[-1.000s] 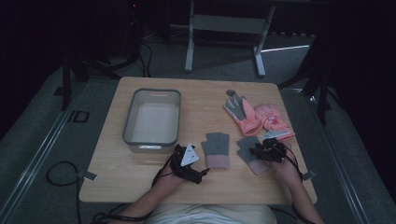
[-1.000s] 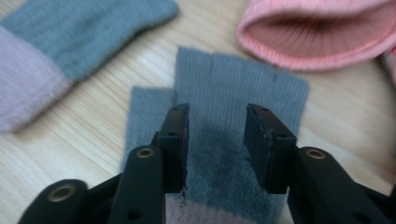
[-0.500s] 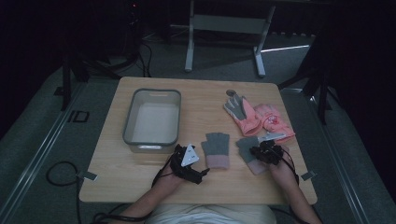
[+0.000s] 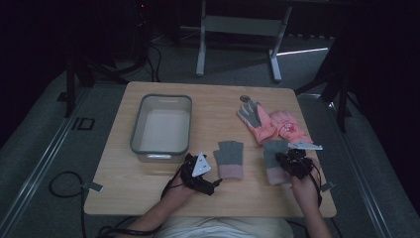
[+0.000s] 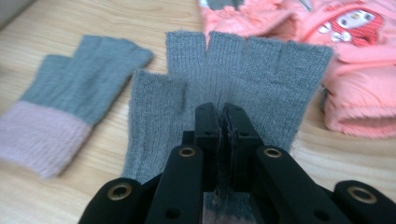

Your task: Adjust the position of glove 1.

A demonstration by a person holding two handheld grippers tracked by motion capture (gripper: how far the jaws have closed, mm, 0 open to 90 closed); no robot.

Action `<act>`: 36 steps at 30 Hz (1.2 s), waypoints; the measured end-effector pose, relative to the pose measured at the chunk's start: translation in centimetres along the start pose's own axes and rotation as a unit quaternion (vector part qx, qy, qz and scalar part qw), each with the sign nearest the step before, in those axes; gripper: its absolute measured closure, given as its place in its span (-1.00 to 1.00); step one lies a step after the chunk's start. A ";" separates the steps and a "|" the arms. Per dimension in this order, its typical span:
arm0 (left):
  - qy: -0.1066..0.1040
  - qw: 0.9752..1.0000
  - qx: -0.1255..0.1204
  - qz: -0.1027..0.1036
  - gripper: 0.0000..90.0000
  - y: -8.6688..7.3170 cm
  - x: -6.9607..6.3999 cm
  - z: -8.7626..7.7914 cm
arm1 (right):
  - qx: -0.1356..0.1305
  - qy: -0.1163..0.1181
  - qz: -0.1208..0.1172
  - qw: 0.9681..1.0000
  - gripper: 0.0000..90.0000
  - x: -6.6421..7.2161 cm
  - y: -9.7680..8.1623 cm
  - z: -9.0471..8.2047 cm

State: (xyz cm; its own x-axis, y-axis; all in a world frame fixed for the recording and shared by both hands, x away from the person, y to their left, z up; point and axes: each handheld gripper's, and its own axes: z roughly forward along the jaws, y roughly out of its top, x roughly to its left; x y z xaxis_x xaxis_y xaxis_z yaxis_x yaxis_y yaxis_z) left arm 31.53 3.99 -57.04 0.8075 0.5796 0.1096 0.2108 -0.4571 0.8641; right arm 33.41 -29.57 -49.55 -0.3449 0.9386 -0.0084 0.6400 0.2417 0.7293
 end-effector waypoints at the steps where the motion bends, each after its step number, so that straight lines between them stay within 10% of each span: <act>1: 0.000 1.000 0.000 0.000 -0.99 0.0 0.0 0.0 | 0.000 0.000 0.000 1.000 0.89 0.0 0.0 0.0; 14: 0.000 1.000 -0.001 0.001 -0.99 0.0 -0.1 0.0 | 0.030 -0.016 0.022 0.999 0.87 -1.2 -1.9 4.0; 25: 0.001 1.000 -0.001 0.002 -0.99 0.0 -0.1 0.0 | 0.031 -0.041 0.003 0.999 0.45 -1.1 -2.7 5.0; 29: 0.002 1.000 -0.001 0.003 -0.99 0.0 -0.1 0.0 | 0.032 -0.023 -0.003 0.999 0.32 -1.4 -2.5 4.7; 36: 0.002 1.000 -0.002 0.003 -0.99 0.0 -0.1 0.0 | 0.025 0.038 -0.080 0.996 0.27 -3.3 -1.7 3.1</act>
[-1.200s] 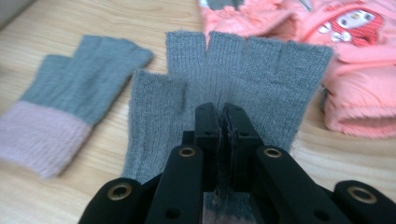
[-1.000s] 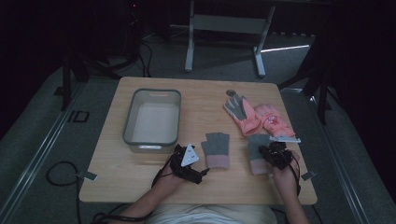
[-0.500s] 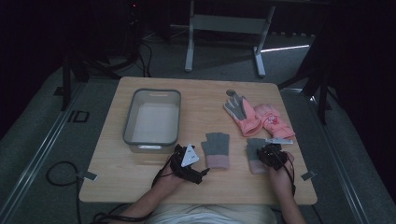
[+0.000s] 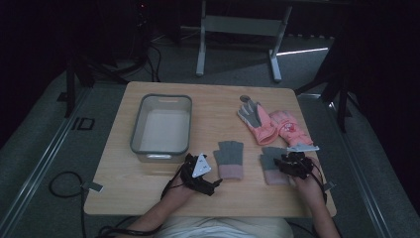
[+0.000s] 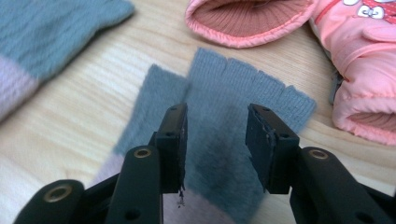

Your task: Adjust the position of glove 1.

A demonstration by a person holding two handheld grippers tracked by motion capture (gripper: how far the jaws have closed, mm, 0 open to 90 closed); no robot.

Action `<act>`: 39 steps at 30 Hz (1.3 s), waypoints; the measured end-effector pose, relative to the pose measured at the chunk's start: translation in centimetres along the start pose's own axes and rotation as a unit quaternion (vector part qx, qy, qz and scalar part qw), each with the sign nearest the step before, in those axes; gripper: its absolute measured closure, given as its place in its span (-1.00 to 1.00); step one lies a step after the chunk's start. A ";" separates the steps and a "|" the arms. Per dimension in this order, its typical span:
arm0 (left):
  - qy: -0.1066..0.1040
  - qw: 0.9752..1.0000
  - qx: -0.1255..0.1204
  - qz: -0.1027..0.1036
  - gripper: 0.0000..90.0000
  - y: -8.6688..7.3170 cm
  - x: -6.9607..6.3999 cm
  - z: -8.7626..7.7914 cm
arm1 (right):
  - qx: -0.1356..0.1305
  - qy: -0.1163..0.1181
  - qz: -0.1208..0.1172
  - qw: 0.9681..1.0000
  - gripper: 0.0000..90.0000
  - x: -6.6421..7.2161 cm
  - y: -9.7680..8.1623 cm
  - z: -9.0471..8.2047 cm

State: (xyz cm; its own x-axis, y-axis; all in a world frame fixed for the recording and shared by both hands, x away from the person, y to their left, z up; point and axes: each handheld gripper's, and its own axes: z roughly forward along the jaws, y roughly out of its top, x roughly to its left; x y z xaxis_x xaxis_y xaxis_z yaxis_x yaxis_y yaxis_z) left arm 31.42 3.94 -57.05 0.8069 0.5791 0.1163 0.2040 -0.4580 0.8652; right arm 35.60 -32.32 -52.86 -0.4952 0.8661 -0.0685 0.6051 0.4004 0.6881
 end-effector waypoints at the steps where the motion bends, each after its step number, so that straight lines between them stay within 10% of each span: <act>1: -0.001 1.000 -0.001 0.000 -0.99 0.0 0.0 0.0 | 0.000 0.000 0.000 1.000 0.27 0.0 0.0 0.0; 14: 0.001 1.000 -0.010 -0.007 -0.99 -0.1 0.1 -0.1 | 0.026 0.034 0.014 0.999 0.18 -0.7 -0.6 1.3; 19: 0.001 1.000 -0.009 -0.005 -0.99 -0.1 0.0 -0.1 | 0.037 0.001 -0.007 0.999 0.75 0.5 -0.6 1.5; 25: 0.001 1.000 -0.009 -0.007 -0.99 -0.1 0.1 -0.1 | 0.047 0.003 0.019 0.999 0.87 0.4 0.0 1.3; 39: -0.001 1.000 -0.009 -0.007 -0.99 -0.1 0.1 -0.1 | -0.038 0.039 0.037 0.998 0.88 3.9 7.4 -3.1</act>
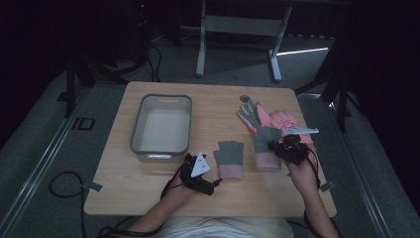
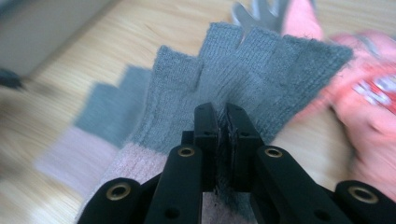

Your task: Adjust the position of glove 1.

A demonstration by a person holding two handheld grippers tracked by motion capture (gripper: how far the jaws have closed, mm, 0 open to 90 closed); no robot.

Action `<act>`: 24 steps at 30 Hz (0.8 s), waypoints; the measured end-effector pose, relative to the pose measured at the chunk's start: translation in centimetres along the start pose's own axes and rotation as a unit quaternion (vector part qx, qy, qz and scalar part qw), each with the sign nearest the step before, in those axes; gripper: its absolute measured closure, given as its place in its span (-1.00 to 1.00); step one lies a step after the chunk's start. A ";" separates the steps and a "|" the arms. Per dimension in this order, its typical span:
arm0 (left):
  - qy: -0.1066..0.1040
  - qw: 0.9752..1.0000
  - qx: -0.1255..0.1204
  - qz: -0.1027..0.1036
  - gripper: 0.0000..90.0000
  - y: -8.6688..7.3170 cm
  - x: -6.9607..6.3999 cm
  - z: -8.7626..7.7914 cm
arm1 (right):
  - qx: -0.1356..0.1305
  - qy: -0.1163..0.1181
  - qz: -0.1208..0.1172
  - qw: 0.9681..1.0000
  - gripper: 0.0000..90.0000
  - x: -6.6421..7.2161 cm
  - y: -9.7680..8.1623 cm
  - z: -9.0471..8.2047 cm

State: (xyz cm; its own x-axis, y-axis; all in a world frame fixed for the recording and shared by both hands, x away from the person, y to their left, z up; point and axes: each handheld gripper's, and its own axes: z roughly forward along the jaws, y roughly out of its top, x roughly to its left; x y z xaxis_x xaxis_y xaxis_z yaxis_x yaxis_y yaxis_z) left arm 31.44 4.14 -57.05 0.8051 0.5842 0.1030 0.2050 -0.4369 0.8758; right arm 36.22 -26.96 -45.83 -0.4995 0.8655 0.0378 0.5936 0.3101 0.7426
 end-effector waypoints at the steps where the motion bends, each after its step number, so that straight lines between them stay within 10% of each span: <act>1: 0.000 1.000 0.000 0.000 -0.99 0.0 0.0 0.0 | 0.000 0.000 0.000 1.000 0.88 0.0 0.0 0.0; 11: -0.002 1.000 -0.002 -0.001 -0.99 0.0 0.0 0.0 | 0.001 0.062 -0.027 0.998 0.88 5.7 2.6 3.9; 24: -0.001 1.000 -0.002 0.000 -0.99 0.0 0.0 0.0 | 0.040 0.070 -0.015 0.997 0.88 7.2 0.3 7.6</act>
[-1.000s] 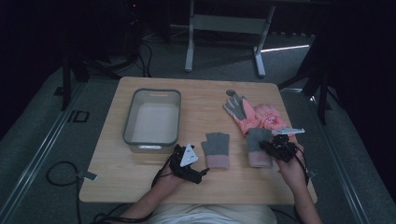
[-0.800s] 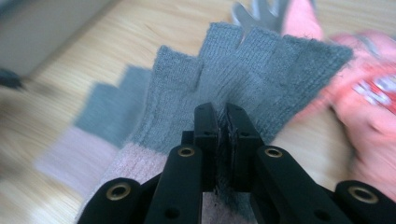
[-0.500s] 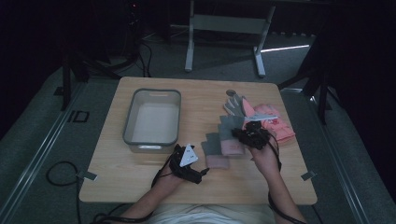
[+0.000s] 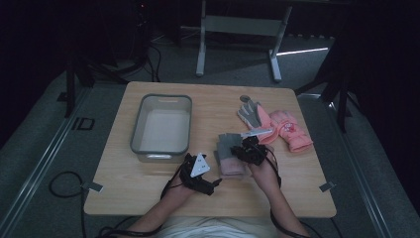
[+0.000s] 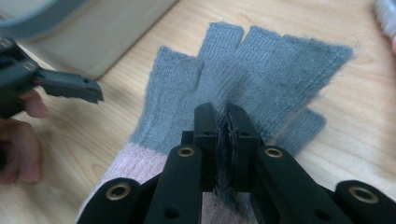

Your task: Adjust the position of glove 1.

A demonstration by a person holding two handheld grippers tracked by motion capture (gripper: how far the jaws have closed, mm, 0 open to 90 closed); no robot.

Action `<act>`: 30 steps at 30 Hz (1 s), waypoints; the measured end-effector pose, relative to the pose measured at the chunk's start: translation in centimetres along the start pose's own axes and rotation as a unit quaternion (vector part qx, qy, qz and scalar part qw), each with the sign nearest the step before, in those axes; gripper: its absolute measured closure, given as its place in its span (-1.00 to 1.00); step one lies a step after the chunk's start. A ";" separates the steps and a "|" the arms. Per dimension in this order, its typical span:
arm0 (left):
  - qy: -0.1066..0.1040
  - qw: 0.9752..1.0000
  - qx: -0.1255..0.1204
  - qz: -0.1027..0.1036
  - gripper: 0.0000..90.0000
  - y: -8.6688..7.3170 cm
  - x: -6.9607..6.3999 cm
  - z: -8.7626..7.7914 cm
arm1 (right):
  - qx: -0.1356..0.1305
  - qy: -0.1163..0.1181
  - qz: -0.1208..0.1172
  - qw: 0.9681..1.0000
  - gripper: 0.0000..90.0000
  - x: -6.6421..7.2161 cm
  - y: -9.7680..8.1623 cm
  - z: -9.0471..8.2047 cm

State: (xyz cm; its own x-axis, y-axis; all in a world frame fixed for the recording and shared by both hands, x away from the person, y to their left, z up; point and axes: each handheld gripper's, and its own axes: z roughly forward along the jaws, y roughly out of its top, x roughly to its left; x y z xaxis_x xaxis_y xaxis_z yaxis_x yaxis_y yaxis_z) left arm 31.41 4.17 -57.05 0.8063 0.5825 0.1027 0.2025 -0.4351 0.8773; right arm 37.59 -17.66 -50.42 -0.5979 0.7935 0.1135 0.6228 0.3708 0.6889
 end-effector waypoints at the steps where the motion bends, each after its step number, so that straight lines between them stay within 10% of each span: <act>1: 0.000 1.000 0.000 0.000 -0.99 0.0 0.0 0.0 | 0.000 0.000 0.000 1.000 0.88 0.0 0.0 0.0; 30: -0.022 1.000 -0.005 0.002 -0.99 0.0 0.0 -0.1 | 0.011 -0.005 0.031 0.999 0.57 -0.7 -2.4 3.1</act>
State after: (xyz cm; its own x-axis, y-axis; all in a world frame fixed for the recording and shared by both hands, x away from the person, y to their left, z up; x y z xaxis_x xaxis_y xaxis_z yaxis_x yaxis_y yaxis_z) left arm 31.35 4.21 -57.02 0.8305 0.5502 0.0862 0.1938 -0.4306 0.8815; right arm 38.02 -17.63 -54.37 -0.5524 0.8201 0.1491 0.6698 0.3302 0.6651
